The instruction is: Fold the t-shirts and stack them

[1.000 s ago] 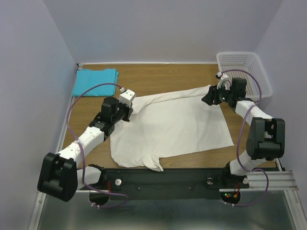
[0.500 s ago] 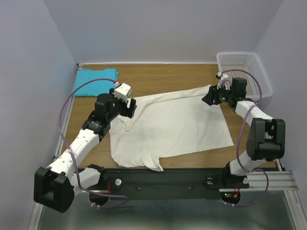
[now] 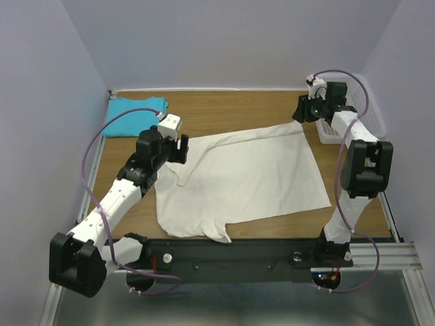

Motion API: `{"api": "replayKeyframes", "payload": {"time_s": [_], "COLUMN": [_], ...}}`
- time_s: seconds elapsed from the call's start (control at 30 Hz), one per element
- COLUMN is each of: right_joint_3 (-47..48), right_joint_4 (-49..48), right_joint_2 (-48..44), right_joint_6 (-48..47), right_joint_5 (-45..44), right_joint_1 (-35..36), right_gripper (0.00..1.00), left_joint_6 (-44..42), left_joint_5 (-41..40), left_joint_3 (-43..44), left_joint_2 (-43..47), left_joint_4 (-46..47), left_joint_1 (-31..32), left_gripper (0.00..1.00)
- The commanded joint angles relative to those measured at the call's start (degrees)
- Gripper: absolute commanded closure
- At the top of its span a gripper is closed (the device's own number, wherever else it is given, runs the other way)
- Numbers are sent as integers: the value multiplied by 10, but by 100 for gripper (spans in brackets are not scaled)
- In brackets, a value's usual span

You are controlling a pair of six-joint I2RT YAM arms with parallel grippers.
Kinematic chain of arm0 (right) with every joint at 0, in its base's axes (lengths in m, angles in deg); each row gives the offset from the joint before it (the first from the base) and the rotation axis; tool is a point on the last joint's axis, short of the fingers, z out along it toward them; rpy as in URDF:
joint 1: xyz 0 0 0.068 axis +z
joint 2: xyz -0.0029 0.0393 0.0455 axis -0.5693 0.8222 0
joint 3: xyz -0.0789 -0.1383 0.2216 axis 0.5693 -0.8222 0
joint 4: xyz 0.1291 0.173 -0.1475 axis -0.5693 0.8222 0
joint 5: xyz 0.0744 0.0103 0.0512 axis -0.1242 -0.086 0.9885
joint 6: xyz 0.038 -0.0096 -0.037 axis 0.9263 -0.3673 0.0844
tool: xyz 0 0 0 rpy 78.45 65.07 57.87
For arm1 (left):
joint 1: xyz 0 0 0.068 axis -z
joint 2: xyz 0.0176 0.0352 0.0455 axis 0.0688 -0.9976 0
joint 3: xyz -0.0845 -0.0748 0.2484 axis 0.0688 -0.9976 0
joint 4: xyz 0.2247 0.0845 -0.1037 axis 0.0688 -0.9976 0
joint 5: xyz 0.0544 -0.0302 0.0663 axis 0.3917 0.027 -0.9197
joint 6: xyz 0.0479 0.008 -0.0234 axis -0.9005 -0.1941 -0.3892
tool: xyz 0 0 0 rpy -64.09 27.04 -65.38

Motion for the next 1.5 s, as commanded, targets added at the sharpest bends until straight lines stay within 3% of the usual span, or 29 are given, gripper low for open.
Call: {"api": "replayKeyframes", "payload": {"time_s": [0.0, 0.33, 0.83, 1.07, 1.23, 1.47], "right_joint_3": [91, 242, 233, 220, 213, 195], "right_joint_4": [61, 93, 102, 106, 109, 108], "right_joint_2": [69, 198, 223, 216, 203, 169], "right_joint_6": [17, 16, -15, -15, -16, -20], "right_joint_5": [-101, -163, -218, -212, -209, -212], "right_joint_1": [9, 25, 39, 42, 42, 42], "right_gripper": [51, 54, 56, 66, 81, 92], "left_joint_6": [3, -12, -12, -12, -12, -12], "left_joint_5": [-37, -67, -51, -51, -51, -50], "left_joint_3": [-37, -68, -61, -62, -64, -62], "left_joint_2": [66, 75, 57, 60, 62, 62], "left_joint_4": [22, 31, 31, 31, 31, 31], "left_joint_1": [-1, -1, -1, -2, -2, -1], "left_gripper": [18, 17, 18, 18, 17, 18]}}
